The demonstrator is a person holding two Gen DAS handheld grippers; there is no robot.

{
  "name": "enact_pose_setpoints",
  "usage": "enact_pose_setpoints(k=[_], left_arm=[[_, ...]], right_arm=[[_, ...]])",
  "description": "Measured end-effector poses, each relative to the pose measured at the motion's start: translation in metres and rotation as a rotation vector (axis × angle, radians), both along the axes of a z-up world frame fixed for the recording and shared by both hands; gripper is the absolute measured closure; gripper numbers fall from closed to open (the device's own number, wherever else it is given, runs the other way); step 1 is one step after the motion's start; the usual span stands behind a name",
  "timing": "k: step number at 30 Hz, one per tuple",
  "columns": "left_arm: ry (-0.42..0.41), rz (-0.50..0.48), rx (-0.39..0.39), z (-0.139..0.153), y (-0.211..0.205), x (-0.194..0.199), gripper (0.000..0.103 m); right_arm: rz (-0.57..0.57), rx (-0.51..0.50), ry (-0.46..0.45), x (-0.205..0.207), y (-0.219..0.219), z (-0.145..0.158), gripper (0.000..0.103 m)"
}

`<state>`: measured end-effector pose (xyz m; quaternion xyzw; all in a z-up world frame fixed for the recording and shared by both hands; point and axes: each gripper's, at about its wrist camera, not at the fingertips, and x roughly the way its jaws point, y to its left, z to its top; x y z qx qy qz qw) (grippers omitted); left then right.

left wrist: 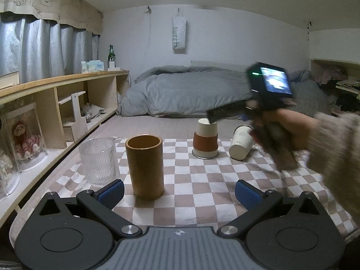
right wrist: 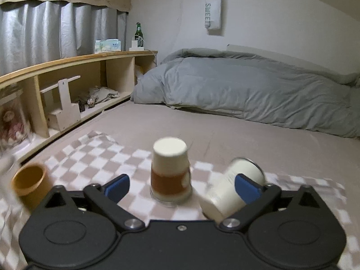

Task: Flip cup upright
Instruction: 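Move the right tool to the upside-down brown-sleeved cup and grasp its base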

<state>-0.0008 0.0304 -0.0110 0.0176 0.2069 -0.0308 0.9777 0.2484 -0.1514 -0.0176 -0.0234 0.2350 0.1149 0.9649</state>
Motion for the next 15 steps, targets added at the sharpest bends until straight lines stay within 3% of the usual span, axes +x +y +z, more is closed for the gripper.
enact_pose_setpoints(k=[6,11,15], left_arm=[[0.014,-0.002,-0.001,-0.002,0.005,0.001,0.0],[0.024,0.016,-0.026,-0.001,0.012,0.003,0.0],[0.023,0.008,-0.047,0.001,0.013,0.002,0.0]], right_arm=[[-0.036,0.05,0.081,0.079,0.017,-0.01,0.02],[-0.029,0.049,0.087,0.107,0.028,-0.022,0.025],[0.025,0.012,0.114,0.115,0.038,-0.028,0.044]])
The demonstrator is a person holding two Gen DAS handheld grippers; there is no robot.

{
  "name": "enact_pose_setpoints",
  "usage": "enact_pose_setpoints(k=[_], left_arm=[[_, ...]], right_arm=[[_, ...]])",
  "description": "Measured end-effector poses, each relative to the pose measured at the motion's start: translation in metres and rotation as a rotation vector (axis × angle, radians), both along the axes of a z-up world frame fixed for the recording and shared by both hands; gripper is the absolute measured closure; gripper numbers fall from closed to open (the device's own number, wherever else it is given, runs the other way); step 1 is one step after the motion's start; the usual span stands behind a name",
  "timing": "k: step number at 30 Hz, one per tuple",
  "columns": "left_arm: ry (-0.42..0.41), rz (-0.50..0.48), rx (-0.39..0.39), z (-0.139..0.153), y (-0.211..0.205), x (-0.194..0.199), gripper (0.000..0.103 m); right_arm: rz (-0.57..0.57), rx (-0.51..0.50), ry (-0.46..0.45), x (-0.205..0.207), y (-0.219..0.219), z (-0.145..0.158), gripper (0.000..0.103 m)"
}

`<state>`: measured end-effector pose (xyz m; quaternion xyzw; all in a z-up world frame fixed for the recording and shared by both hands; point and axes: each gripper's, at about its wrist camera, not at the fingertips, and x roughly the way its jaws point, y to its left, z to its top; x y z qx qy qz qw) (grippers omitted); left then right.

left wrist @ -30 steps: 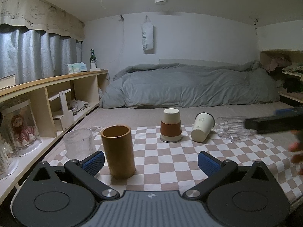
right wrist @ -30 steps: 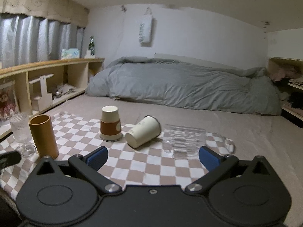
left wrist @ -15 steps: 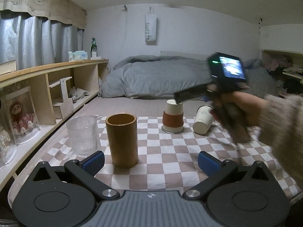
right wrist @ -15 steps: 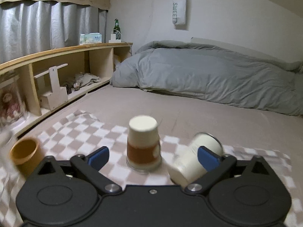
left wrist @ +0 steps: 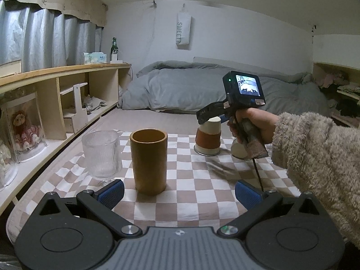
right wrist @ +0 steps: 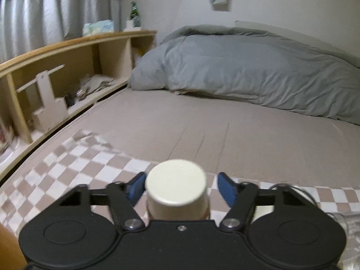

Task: Flip cup upright
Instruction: 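Lift the brown-sleeved cup off the cloth with the right tool and tilt it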

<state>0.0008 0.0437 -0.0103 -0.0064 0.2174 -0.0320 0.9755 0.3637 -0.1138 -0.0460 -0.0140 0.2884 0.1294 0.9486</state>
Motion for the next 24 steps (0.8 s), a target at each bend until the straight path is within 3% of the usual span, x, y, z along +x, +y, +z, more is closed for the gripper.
enact_pose_setpoints(k=[6,15,20,24], left_arm=[[-0.005,-0.016,-0.023,0.001,-0.002,-0.001,0.0],[0.009,-0.007,-0.075,0.003,-0.001,0.002,0.0],[0.06,-0.001,-0.134,0.003,0.002,0.012,0.0],[0.129,-0.027,-0.187,0.004,-0.004,0.029,0.001]], right_arm=[[0.044,-0.058,-0.05,-0.039,0.002,0.005,0.044],[0.11,-0.114,-0.072,-0.144,-0.012,0.004,0.044],[0.116,-0.122,0.026,-0.184,-0.026,-0.011,0.044],[0.111,-0.103,0.115,-0.192,-0.036,-0.028,0.045]])
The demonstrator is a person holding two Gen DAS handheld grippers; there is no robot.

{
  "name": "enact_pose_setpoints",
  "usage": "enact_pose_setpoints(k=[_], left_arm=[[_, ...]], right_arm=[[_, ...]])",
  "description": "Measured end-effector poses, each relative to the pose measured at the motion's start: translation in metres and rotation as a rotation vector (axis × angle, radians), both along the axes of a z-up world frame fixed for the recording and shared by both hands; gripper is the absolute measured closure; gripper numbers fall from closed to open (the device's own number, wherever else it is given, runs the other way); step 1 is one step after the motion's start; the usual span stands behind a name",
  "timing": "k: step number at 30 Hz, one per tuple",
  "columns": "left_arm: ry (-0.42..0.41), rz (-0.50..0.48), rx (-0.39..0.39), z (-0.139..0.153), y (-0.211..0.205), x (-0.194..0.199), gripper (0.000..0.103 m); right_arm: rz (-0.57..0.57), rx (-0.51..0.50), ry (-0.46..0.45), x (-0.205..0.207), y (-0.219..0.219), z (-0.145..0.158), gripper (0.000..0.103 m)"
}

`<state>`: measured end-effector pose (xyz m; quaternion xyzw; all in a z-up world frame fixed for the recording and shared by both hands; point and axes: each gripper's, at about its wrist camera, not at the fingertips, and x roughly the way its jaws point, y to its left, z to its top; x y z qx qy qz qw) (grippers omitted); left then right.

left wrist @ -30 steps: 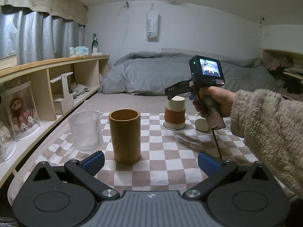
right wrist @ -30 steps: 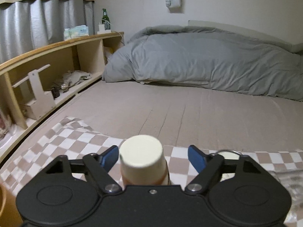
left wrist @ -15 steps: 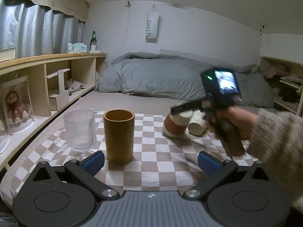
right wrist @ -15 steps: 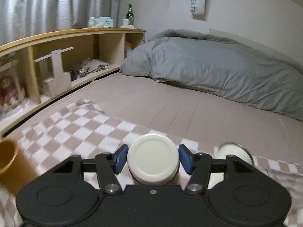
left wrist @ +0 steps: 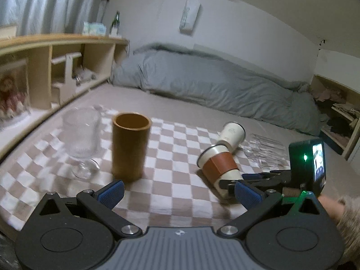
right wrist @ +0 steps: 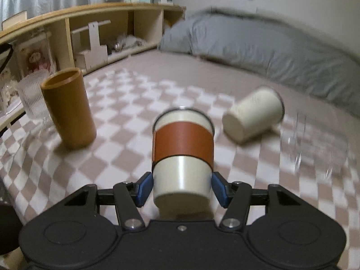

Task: Flip cup upright
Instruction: 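Lift the brown-sleeved cup off the cloth with the right tool and tilt it, then rotate the cup rim-up with the right tool while the left tool moves beside the cup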

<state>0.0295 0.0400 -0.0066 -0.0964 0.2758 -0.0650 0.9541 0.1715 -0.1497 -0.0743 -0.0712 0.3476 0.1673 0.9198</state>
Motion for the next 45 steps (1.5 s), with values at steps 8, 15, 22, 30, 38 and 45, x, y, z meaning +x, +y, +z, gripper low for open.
enact_pose_setpoints(k=[8,15,22,30,38,45], left_arm=[[0.196,-0.077,-0.207,0.008,-0.025,0.08,0.0],[0.339,-0.042,-0.255,-0.018,-0.054,0.167,0.002],[0.459,0.051,-0.313,-0.053,-0.06,0.218,0.007],[0.568,0.116,-0.423,-0.084,-0.056,0.244,0.012],[0.482,-0.002,-0.358,-0.069,-0.065,0.23,0.026],[0.293,-0.08,-0.119,-0.037,-0.067,0.184,0.026]], right_arm=[[0.021,0.067,-0.002,-0.007,-0.009,0.0,0.047],[0.065,0.085,0.002,-0.008,-0.016,0.003,0.053],[0.083,0.113,0.013,-0.008,-0.027,0.002,0.053],[0.114,0.12,0.026,-0.007,-0.029,0.0,0.052],[0.135,0.121,0.026,-0.009,-0.031,0.0,0.053],[0.146,0.178,0.024,-0.013,-0.04,0.007,0.053]])
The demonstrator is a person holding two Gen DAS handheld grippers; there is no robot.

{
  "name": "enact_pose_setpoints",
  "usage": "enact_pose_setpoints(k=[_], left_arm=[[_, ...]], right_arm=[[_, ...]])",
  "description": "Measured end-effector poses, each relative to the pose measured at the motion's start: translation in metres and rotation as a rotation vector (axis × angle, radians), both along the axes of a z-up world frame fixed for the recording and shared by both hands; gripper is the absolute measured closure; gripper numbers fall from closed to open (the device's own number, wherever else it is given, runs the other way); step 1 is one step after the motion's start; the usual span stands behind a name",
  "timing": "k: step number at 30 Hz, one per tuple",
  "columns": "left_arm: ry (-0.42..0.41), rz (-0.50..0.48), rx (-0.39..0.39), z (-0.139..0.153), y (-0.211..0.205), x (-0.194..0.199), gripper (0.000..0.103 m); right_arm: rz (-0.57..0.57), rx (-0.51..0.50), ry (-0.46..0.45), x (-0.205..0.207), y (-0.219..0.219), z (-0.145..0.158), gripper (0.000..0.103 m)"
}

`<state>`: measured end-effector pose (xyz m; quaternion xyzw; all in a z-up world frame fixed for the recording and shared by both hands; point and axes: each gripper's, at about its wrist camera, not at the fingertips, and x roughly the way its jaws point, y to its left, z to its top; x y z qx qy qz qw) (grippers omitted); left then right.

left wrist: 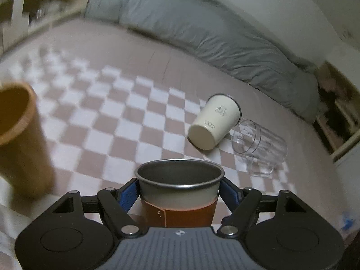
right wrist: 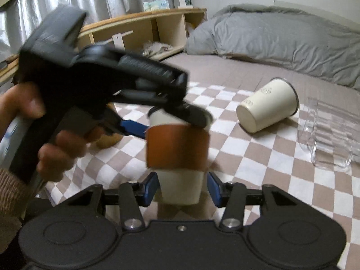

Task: Flip cup upright
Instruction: 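Rotate the cup rim-up with the right tool while the left tool moves beside the cup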

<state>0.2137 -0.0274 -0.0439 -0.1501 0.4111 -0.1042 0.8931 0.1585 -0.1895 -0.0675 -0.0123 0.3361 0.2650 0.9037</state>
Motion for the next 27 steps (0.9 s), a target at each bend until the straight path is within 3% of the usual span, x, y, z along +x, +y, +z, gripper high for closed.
enact_pose_setpoints(k=[3,10,14,17,22,23,25,27], left_arm=[[-0.078,-0.01,0.11,0.008,0.003,-0.02,0.026],[-0.157,0.022,0.225,0.012,0.013,-0.036,0.026],[-0.157,0.047,0.289,0.012,0.013,-0.034,0.026],[-0.144,0.065,0.299,0.013,0.016,-0.032,0.026],[-0.14,0.093,0.29,0.011,0.022,-0.027,0.025],[-0.145,0.092,0.281,0.012,0.023,-0.028,0.024],[-0.163,0.09,0.283,0.015,0.022,-0.031,0.011],[-0.188,0.09,0.284,0.018,0.022,-0.036,0.01]], right_arm=[[0.031,0.017,-0.022,-0.002,0.006,0.002,0.053],[0.117,-0.006,-0.107,-0.001,0.043,-0.01,0.058],[0.136,-0.015,-0.131,0.004,0.059,-0.016,0.064],[0.145,0.018,-0.113,0.011,0.068,-0.02,0.07],[0.167,0.028,-0.12,0.018,0.082,-0.026,0.07],[0.167,0.029,-0.119,0.02,0.083,-0.026,0.07],[0.161,0.034,-0.116,0.021,0.084,-0.027,0.07],[0.155,0.036,-0.115,0.022,0.083,-0.027,0.069]])
